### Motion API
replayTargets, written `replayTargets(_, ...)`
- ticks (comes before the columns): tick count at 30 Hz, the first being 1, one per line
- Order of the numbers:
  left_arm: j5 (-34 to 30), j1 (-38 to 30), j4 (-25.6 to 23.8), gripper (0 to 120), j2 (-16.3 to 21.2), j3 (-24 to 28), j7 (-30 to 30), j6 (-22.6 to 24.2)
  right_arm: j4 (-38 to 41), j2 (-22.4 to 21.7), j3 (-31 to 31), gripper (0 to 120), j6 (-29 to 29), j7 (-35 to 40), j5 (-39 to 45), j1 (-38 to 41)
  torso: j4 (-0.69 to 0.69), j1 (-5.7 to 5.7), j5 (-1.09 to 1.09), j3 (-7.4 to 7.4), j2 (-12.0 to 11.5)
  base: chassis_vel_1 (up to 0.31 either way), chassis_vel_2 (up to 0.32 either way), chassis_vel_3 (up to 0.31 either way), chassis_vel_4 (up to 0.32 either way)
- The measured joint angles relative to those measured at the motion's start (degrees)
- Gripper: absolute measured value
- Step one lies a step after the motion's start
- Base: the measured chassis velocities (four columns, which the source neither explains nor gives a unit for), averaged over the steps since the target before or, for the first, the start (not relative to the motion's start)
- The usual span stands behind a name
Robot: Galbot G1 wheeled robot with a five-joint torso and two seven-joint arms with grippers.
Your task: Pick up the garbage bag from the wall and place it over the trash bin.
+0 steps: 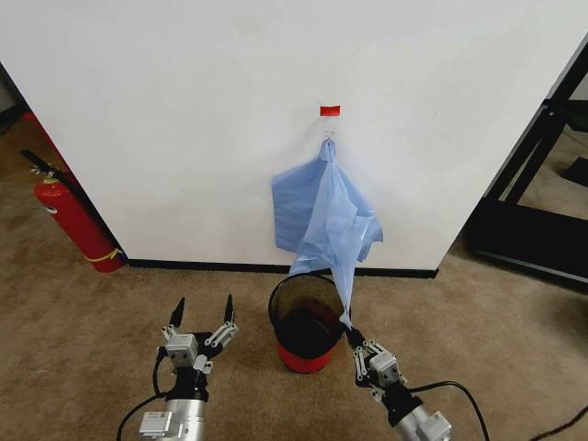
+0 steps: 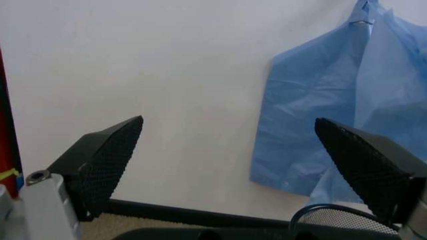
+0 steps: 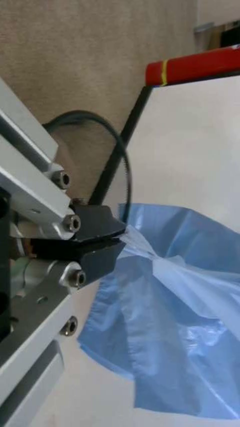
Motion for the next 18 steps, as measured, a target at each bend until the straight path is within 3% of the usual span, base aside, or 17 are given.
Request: replayTargets(18, 0.1, 0.4, 0.0, 100, -0.1, 0.0, 0.0, -0.1, -1.5, 0.4, -1.1, 0, 4.6, 0.8, -6.1, -2.7, 0.00, 0.00, 0.00, 0.00, 0.0, 0.000, 0.000, 0.000, 0.000)
